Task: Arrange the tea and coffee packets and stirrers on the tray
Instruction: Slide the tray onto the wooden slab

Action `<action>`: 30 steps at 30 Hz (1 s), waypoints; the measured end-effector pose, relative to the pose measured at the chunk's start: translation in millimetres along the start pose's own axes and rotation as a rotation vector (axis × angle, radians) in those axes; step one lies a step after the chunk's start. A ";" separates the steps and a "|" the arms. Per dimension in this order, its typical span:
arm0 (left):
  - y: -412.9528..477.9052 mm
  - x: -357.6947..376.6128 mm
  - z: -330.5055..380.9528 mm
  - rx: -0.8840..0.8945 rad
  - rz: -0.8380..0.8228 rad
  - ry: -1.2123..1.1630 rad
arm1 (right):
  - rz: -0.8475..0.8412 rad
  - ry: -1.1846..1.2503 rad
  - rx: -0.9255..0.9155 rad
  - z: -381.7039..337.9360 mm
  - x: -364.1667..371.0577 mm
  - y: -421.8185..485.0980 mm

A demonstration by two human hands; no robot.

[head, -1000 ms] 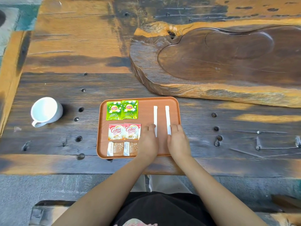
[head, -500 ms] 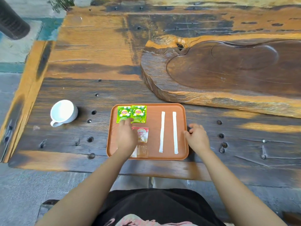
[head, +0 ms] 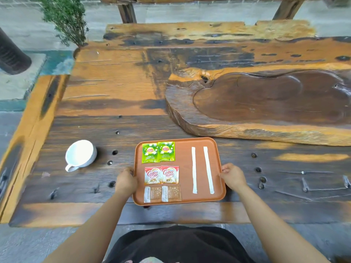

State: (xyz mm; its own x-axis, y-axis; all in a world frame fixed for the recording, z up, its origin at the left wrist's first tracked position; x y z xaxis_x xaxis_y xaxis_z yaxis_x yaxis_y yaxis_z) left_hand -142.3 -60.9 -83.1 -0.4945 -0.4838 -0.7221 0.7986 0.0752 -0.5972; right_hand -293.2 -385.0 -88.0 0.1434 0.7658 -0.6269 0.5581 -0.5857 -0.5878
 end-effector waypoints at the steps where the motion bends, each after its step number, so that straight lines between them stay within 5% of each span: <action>1: 0.6 -1.3 0.0 0.005 -0.016 -0.001 | 0.006 0.011 0.025 0.8 0.2 -0.1; 15: 8.5 -16.2 -7.7 0.126 -0.108 -0.009 | 0.207 0.179 0.117 10.0 13.1 -35.9; 30: -8.1 -46.1 8.9 0.139 -0.067 -0.433 | 0.368 0.285 -0.011 -9.0 -25.9 -64.8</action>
State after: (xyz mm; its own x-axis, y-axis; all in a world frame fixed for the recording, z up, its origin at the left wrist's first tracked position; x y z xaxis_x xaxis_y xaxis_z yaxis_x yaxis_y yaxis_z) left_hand -122.9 -46.9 -41.8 -0.3814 -0.8055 -0.4535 0.8227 -0.0720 -0.5639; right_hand -325.7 -364.4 -29.1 0.5518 0.5508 -0.6263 0.4360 -0.8306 -0.3463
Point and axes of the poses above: each hand's wrist, its own y-axis towards the middle knuckle, its own x-axis out of the palm, z = x × y, the point moved 6 cm from there along y, towards the middle knuckle, and after that the axes turned 2 degrees about -x, right-handed, at the moved point
